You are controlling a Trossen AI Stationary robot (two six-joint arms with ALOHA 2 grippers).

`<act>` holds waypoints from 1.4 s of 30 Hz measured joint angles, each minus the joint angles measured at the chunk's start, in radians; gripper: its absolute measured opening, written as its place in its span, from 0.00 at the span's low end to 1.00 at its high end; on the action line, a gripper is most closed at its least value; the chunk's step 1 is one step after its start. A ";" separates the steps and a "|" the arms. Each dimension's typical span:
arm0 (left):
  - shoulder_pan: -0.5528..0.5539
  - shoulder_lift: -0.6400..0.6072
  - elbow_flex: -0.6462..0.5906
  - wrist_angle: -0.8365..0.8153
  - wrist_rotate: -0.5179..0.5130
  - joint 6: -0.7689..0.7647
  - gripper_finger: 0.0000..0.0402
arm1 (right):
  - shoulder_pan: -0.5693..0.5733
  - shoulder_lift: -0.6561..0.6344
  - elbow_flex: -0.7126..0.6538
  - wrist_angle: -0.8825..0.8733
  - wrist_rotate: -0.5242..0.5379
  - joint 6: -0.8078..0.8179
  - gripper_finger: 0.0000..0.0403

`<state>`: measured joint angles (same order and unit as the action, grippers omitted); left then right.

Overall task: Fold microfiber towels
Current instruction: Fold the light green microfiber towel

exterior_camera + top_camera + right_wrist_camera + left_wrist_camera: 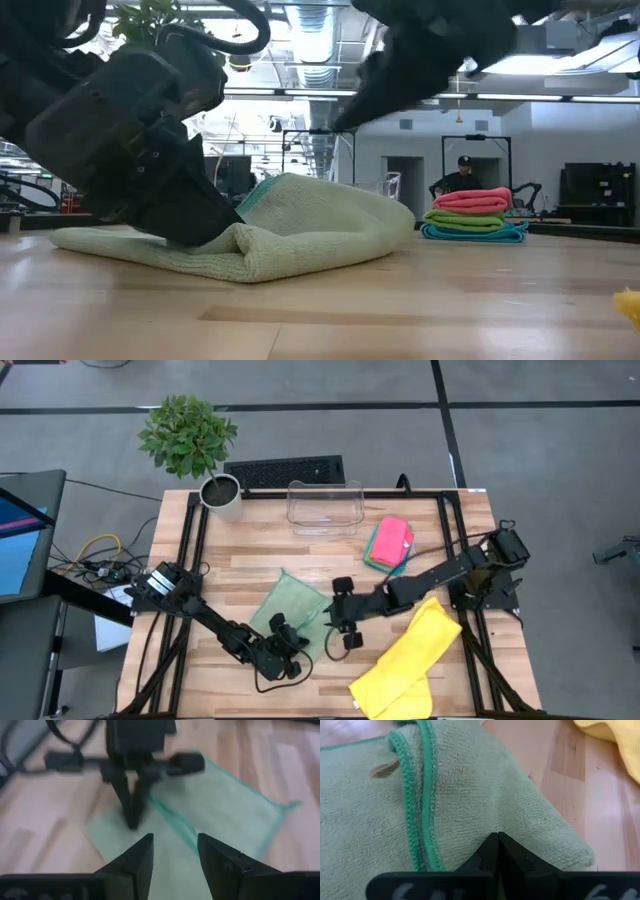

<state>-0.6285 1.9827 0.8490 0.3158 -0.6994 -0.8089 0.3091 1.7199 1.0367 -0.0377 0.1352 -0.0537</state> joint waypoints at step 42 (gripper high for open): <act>0.003 0.000 -0.002 -0.075 0.011 0.018 0.00 | -0.324 0.302 0.089 0.084 -0.528 -0.269 0.59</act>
<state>-0.6254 1.9827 0.8474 0.2406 -0.6889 -0.7906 -0.0151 2.0220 1.1255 0.0465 -0.3930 -0.3225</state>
